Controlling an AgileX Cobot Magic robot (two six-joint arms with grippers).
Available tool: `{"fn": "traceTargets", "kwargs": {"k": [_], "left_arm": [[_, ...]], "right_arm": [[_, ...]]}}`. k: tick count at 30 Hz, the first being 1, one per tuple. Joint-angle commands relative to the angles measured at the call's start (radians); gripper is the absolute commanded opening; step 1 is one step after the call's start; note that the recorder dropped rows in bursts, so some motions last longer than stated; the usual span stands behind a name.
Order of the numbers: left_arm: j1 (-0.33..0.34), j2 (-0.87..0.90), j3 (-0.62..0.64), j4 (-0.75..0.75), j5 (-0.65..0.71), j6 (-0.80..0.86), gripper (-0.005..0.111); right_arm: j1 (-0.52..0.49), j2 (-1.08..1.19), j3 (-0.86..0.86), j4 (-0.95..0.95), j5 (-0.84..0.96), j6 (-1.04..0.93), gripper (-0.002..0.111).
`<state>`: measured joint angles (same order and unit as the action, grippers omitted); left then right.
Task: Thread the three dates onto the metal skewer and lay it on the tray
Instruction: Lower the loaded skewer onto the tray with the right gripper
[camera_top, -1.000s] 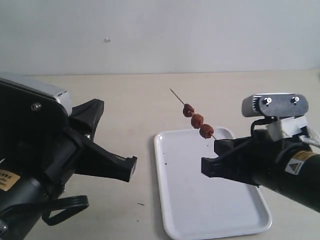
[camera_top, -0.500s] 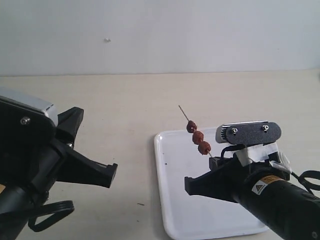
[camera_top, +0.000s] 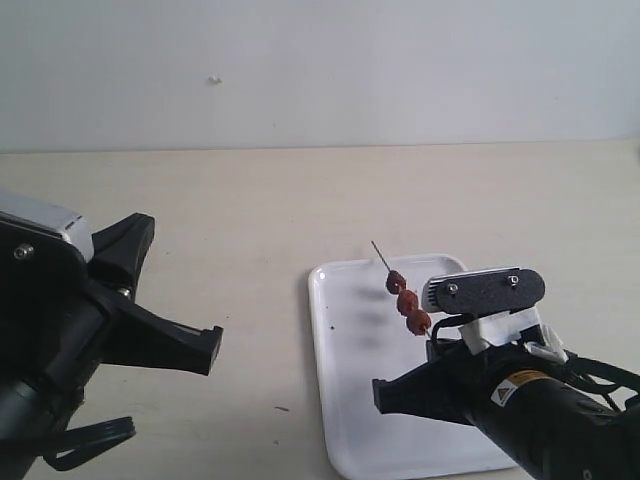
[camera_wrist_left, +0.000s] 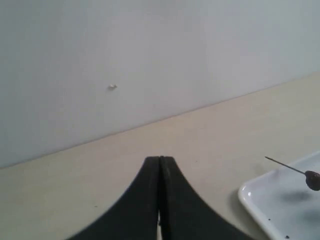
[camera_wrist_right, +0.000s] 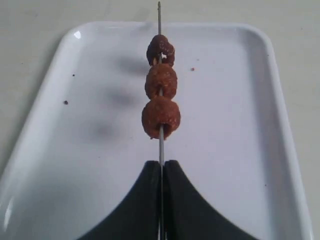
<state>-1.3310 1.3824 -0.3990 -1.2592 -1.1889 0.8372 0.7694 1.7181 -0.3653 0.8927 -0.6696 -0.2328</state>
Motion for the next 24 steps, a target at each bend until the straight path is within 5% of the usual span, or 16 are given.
{"fn": "traceTargets", "kwargs": {"k": [1,7,24], "left_arm": [[-0.008,-0.002,0.004,0.017,-0.017,-0.011,0.000],[-0.008,-0.002,0.004,0.019,-0.017,-0.012,0.000],[-0.008,-0.002,0.004,0.019,-0.014,-0.012,0.000]], "right_arm": [[0.003,0.014,-0.003,-0.016,-0.025,-0.001,0.000],[0.003,0.027,-0.003,-0.043,-0.030,0.007,0.002],[0.003,0.027,-0.003,-0.056,0.016,0.015,0.041]]}}
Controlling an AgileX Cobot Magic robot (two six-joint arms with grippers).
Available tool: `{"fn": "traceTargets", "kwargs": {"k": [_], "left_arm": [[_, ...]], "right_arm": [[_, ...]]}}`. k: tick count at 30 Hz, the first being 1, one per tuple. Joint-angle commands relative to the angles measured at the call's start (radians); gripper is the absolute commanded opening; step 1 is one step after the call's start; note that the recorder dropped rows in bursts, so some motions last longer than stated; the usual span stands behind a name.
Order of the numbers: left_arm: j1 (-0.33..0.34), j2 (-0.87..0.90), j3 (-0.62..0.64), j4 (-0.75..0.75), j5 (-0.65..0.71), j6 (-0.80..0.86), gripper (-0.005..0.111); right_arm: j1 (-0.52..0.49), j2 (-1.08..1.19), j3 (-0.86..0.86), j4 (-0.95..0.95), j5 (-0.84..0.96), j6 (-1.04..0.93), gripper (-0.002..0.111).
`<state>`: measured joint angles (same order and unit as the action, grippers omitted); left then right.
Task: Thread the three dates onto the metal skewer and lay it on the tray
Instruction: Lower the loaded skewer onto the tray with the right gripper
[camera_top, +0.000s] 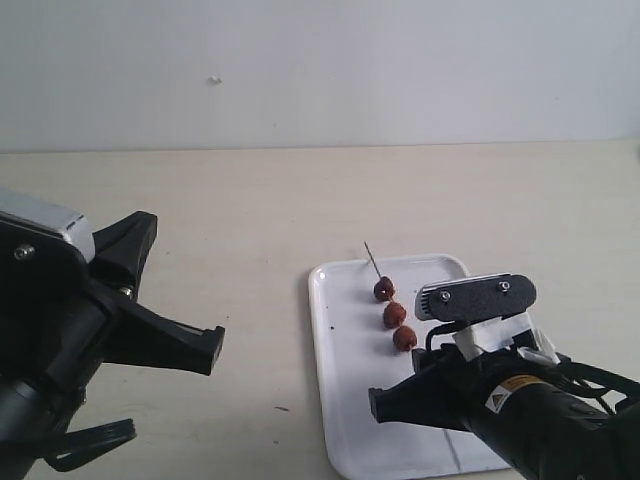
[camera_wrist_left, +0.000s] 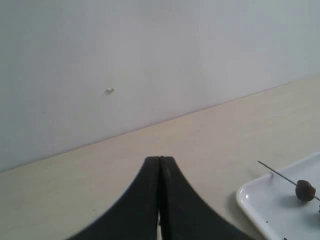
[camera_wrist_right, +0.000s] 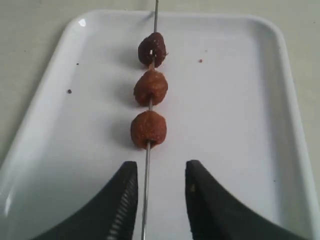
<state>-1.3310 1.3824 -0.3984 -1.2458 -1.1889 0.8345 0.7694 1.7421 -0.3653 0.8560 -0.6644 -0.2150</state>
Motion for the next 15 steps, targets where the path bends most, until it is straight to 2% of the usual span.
{"fn": "traceTargets", "kwargs": {"k": [1,8,12,15], "left_arm": [[-0.008,-0.002,0.003,0.008,-0.013,-0.010,0.000],[-0.010,-0.002,0.005,0.000,-0.030,-0.010,0.000],[-0.086,-0.028,0.014,-0.049,-0.032,0.009,0.000],[-0.154,-0.073,0.014,-0.053,-0.032,0.032,0.000]], "right_arm": [[0.003,0.003,-0.003,-0.020,0.015,-0.003,0.043],[0.003,-0.024,-0.003,-0.020,-0.004,-0.009,0.043],[0.003,-0.108,-0.001,0.005,-0.009,-0.036,0.038],[0.003,-0.197,-0.001,-0.004,0.001,-0.082,0.023]]}}
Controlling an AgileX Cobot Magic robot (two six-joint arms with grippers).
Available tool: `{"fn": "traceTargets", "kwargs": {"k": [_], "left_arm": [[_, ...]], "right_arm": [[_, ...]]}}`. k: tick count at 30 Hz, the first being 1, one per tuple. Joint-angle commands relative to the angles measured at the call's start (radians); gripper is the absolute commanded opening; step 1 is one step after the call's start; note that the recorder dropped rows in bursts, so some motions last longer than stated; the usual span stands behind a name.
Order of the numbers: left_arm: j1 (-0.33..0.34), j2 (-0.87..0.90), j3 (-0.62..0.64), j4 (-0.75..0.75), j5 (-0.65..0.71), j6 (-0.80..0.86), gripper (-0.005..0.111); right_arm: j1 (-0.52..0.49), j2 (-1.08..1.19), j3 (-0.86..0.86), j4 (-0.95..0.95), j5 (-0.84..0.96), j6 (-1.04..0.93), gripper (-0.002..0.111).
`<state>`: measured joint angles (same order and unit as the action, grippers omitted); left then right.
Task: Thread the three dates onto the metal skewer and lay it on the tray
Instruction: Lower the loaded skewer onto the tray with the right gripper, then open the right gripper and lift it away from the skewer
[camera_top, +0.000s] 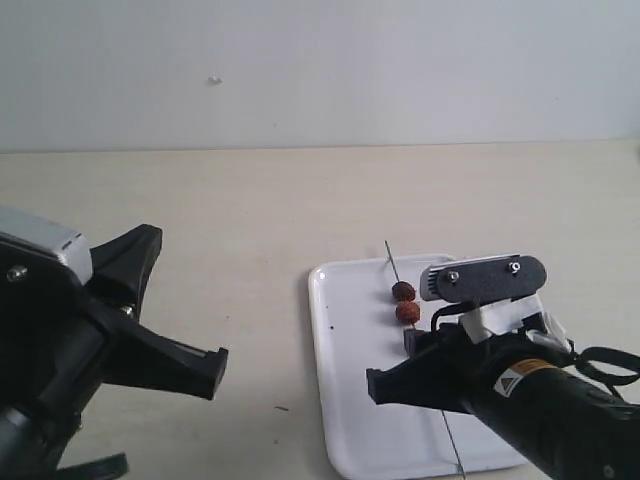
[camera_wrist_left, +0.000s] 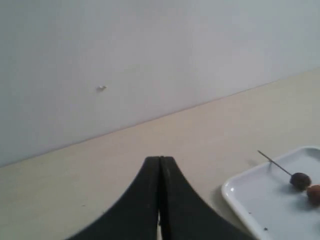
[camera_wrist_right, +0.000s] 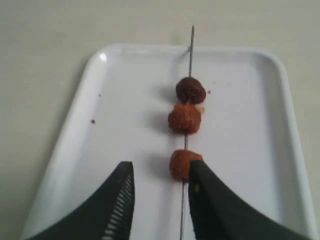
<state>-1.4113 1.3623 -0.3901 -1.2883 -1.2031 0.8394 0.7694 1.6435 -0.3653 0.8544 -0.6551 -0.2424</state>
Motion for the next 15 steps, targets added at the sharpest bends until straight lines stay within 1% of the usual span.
{"fn": "traceTargets", "kwargs": {"k": [1,4,7,10,12,15], "left_arm": [[-0.103,-0.069,0.005,-0.011,-0.018,0.052,0.000],[-0.201,-0.111,0.005,-0.031,-0.018,0.163,0.000],[-0.280,-0.147,0.005,-0.072,-0.018,0.230,0.000],[-0.333,-0.177,0.005,-0.178,-0.018,0.224,0.000],[-0.354,-0.180,0.005,-0.285,-0.018,0.201,0.000],[-0.356,-0.180,0.005,-0.427,-0.018,0.201,0.000]], "right_arm": [[0.003,-0.125,-0.001,-0.002,-0.003,-0.070,0.020],[0.003,-0.234,-0.001,0.001,0.026,-0.163,0.001],[0.003,-0.344,-0.001,0.003,0.043,-0.233,0.000],[0.003,-0.447,-0.001,0.011,0.062,-0.250,0.000],[0.003,-0.510,-0.001,0.019,0.059,-0.254,0.000],[0.003,-0.587,-0.001,0.019,0.054,-0.254,0.000]]}}
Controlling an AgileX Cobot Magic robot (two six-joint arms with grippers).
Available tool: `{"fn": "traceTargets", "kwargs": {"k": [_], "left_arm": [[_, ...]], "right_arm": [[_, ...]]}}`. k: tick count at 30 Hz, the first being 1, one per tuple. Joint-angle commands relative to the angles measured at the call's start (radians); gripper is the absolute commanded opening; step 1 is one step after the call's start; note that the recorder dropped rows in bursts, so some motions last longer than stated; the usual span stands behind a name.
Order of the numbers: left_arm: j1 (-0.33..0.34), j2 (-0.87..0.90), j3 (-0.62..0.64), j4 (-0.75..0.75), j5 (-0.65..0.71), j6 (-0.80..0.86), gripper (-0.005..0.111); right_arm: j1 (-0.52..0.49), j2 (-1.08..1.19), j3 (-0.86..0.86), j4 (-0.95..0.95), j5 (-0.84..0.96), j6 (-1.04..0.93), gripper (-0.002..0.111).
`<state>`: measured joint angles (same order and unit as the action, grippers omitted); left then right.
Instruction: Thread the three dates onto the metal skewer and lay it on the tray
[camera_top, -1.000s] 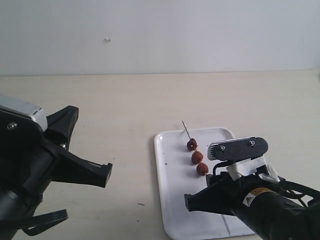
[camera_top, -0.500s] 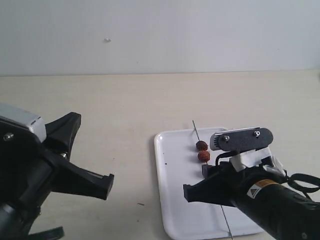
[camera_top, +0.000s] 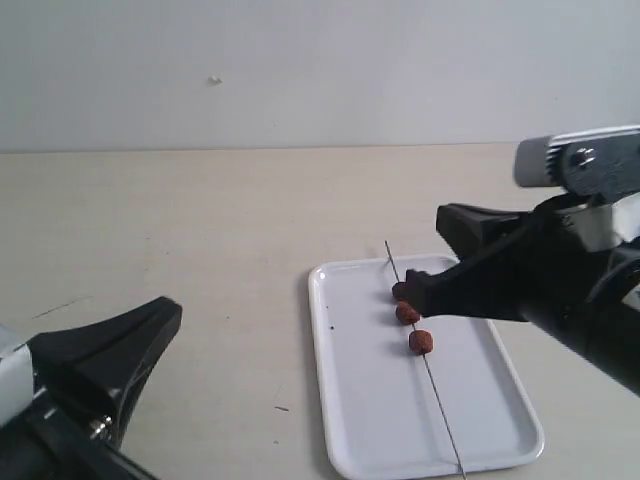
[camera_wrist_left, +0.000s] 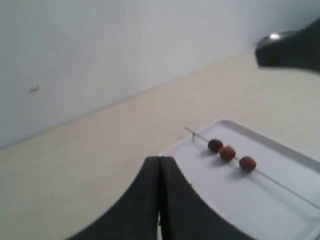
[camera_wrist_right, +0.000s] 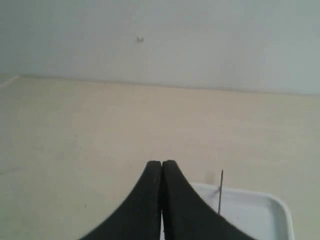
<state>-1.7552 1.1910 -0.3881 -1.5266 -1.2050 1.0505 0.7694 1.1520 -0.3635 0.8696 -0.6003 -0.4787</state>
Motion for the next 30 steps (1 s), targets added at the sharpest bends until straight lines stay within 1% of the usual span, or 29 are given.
{"fn": "traceTargets", "kwargs": {"k": [1,8,16,18,20,23,24,25,26,28,30], "left_arm": [[-0.013,-0.009,0.003,-0.218,-0.016,-0.010,0.000],[-0.013,-0.009,0.005,-0.218,-0.016,-0.010,0.000],[-0.013,-0.009,0.005,-0.218,-0.016,-0.010,0.000],[-0.013,-0.009,0.005,-0.218,-0.016,-0.010,0.000],[-0.013,-0.009,0.005,-0.218,-0.016,-0.010,0.000],[-0.013,-0.009,0.005,-0.218,-0.016,-0.010,0.000],[-0.013,-0.009,0.005,-0.218,-0.016,-0.010,0.000],[-0.013,-0.009,0.005,-0.218,-0.016,-0.010,0.000],[-0.013,-0.009,0.005,-0.218,-0.016,-0.010,0.000],[-0.013,-0.009,0.005,-0.218,-0.016,-0.010,0.000],[-0.013,-0.009,0.005,-0.218,-0.016,-0.010,0.000]], "right_arm": [[0.003,-0.112,-0.003,0.004,-0.001,-0.018,0.000],[0.003,-0.197,-0.003,0.004,0.001,-0.018,0.000],[0.003,-0.208,-0.003,0.004,0.007,-0.018,0.000],[-0.024,-0.230,-0.003,0.007,0.030,-0.045,0.000],[-0.096,-0.291,-0.003,0.003,0.133,-0.097,0.000],[-0.286,-0.422,-0.003,0.003,0.472,-0.162,0.000],[-0.432,-0.527,-0.003,-0.025,0.629,-0.216,0.000],[-0.504,-0.581,-0.003,-0.047,0.683,-0.239,0.000],[-0.642,-0.681,-0.003,-0.076,0.761,-0.259,0.000],[-0.778,-0.839,-0.003,-0.113,0.831,-0.257,0.000],[-0.836,-0.937,-0.003,-0.121,0.853,-0.257,0.000]]}}
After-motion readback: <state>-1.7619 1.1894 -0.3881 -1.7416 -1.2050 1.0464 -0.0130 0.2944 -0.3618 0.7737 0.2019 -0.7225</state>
